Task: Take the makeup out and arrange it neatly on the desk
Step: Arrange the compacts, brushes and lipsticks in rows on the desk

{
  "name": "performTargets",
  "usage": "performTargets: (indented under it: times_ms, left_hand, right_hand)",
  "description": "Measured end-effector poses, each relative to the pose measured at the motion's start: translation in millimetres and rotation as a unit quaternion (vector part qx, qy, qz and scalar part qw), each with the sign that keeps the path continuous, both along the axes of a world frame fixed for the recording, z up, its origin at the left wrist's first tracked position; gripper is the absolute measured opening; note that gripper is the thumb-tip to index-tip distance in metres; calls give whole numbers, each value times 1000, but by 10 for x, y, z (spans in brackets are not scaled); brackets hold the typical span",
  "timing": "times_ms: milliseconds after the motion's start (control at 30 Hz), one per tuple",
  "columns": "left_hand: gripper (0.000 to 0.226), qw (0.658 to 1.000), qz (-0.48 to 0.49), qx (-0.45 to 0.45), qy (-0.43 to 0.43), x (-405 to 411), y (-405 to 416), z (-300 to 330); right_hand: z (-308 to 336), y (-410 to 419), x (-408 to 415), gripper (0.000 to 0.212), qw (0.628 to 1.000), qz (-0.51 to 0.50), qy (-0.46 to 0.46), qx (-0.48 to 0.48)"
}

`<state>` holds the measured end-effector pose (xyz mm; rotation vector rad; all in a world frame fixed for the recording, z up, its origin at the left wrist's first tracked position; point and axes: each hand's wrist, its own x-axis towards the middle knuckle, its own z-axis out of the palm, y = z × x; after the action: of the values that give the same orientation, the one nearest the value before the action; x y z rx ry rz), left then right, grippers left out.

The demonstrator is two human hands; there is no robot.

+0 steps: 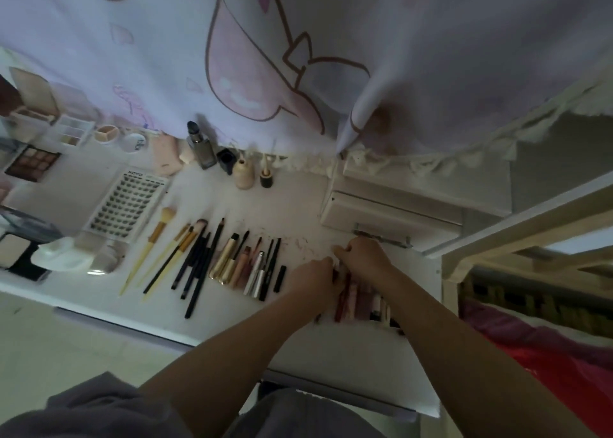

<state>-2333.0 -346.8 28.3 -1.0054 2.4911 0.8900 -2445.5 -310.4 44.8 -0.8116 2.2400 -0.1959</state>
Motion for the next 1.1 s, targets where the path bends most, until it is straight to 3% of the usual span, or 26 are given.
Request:
performTargets:
  times_ms: [167,300,433,633,733,833,1000,1100]
  left_hand:
    - [25,992,-52,-86,77,338,-81,158]
    - [30,983,-93,-109,111,542,-163,344]
    - [34,980,-129,-111,102,695,-216,574]
    - [29,982,-123,-21,143,960,-224,704]
    - [28,977,-147,-60,144,1096,-236,743]
    - [30,970,-172,-95,140,1211,-258,814]
    - [31,967,-179,-108,146,1402,-291,849]
    - [30,966,-176,-124,143,1488,-320,862]
  right_hand:
    - [283,82,63,39,991,-36,-128,9]
    - [578,158,220,35,967,-76,-227,-82]
    - [790,268,422,23,950,-98,-263,-139]
    - [922,438,759,17,956,-40,-210,-202]
    - [1041,492,893,19,966,-7,-186,-177]
    - [1136,497,990,40,980,-1,-161,-113]
    - [1140,491,1116,23,977,6,-173,-127]
    - [1156,448,1198,32,974,-26,-191,-119]
